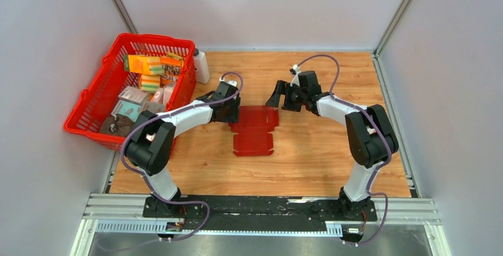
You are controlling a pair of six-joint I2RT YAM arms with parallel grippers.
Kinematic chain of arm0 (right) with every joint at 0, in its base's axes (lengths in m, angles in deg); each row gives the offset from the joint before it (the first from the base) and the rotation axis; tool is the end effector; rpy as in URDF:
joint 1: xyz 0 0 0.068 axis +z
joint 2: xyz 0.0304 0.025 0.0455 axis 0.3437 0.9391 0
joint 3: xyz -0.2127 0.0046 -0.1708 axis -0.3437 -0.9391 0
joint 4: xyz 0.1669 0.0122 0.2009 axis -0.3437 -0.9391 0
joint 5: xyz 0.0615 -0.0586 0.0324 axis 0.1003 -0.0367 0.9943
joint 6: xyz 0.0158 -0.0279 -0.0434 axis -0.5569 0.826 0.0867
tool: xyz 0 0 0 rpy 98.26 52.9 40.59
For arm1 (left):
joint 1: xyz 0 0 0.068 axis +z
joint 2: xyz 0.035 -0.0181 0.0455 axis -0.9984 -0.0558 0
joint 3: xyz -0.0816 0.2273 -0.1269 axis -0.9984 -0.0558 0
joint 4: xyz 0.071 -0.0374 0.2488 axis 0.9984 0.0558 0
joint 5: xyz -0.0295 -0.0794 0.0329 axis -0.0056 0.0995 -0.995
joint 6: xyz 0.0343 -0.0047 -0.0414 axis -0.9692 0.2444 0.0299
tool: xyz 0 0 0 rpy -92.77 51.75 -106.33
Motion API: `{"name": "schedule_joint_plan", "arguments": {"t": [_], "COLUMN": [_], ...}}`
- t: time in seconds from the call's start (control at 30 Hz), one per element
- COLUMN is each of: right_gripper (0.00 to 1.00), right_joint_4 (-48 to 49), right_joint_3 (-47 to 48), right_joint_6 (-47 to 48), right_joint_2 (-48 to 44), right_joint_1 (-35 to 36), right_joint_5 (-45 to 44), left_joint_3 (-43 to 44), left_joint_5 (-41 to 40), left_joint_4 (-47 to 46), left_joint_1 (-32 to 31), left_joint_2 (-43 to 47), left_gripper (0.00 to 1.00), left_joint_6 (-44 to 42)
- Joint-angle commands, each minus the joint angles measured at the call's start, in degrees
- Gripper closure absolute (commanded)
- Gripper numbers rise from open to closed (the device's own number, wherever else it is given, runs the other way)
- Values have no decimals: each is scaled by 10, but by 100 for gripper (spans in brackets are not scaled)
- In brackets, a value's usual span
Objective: Fold the paper box
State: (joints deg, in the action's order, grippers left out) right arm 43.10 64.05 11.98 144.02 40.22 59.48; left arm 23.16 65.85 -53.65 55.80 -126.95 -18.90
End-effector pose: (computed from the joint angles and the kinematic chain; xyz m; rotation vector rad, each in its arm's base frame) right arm 0.3564 0.1459 0.1821 -0.0449 2.4181 0.8916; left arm 0.3029 -0.1771 0.1848 0.0926 2.5508 -0.2342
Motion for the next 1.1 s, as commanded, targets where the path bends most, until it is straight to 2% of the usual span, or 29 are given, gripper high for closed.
{"name": "schedule_joint_plan", "arguments": {"t": [0.0, 0.07, 0.1, 0.17, 0.2, 0.3, 0.47, 0.63, 0.7, 0.8, 1.07], "right_gripper": [10, 10, 9, 5, 4, 4, 4, 8, 12, 21, 36], "right_joint_4": [29, 30, 31, 24, 23, -15, -67, -80, -81, -92, -119], "right_joint_3": [22, 24, 24, 28, 39, 56, 88, 95, 101, 112, 130], "right_joint_6": [20, 33, 39, 53, 74, 111, 180, 198, 195, 201, 234], "right_joint_2": [-3, -4, -10, -16, -16, -6, 9, 17, 26, 36, 52], "right_joint_1": [-1, -1, 1, 1, 2, 2, 1, 2, 5, 23, 48], "right_joint_5": [21, 25, 25, 25, 25, 39, 86, 183, 240, 277, 325], "left_joint_3": [16, 26, 27, 26, 26, 24, -8, -54, -70, -82, -91], "left_joint_5": [14, 14, 19, 24, 26, 43, 95, 144, 157, 176, 223], "left_joint_4": [-32, -27, -31, -39, -40, -39, -41, -29, -26, -18, -14], "left_joint_1": [15, 19, 20, 20, 20, 20, 19, 20, 20, 20, 20], "left_joint_2": [-18, -32, -36, -37, -36, -19, 41, 127, 158, 189, 232], "left_gripper": [51, 57, 67, 76, 85, 100, 100, 100, 100, 100, 100], "left_joint_6": [-12, -17, -21, -35, -40, -68, -121, -159, -172, -186, -202]}}
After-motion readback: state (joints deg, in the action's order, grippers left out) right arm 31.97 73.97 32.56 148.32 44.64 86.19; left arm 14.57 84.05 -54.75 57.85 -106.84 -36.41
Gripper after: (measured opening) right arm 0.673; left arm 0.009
